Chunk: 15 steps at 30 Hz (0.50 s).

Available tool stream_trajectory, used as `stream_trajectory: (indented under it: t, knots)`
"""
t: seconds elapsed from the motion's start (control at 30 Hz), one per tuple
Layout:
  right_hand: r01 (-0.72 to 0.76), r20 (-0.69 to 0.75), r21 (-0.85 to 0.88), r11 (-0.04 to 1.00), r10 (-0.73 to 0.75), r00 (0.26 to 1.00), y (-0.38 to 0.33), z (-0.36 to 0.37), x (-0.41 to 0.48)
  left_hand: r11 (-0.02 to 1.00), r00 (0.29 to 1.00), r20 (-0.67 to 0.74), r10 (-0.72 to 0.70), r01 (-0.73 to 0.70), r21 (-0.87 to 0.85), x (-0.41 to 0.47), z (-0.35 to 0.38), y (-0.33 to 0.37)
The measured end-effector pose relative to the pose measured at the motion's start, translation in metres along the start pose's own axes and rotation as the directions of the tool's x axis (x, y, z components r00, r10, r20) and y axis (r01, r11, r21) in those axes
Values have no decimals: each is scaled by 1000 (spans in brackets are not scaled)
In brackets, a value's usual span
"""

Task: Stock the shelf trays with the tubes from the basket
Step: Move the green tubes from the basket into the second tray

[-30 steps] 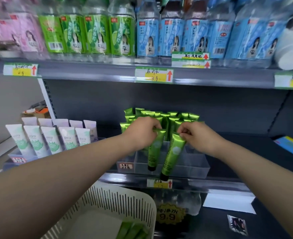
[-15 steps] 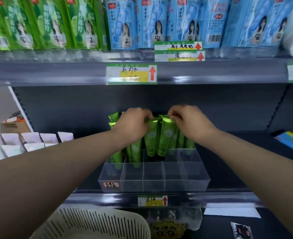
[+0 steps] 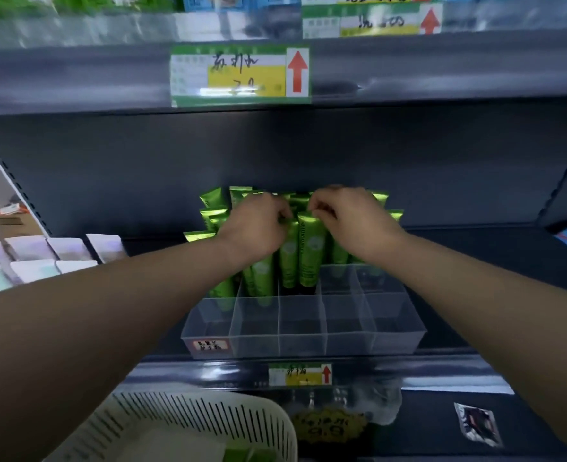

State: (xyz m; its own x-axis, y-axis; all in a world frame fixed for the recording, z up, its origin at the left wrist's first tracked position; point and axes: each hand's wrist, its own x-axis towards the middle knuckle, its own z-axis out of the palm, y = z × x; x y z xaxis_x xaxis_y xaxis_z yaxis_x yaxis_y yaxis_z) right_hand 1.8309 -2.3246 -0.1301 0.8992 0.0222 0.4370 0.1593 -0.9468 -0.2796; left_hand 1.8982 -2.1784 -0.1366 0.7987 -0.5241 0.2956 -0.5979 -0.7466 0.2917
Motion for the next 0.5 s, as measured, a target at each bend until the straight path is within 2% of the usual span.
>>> stream_trajectory:
  t: [0.3, 0.5]
  knots:
    - [-44, 53, 12, 999, 43, 998, 6, 28, -4, 1000, 1000, 2, -31, 31, -7, -6, 14, -4]
    - [-71, 53, 48, 996, 68, 996, 5, 28, -6, 1000, 1000, 7, 12, -12, -3, -10, 16, -5]
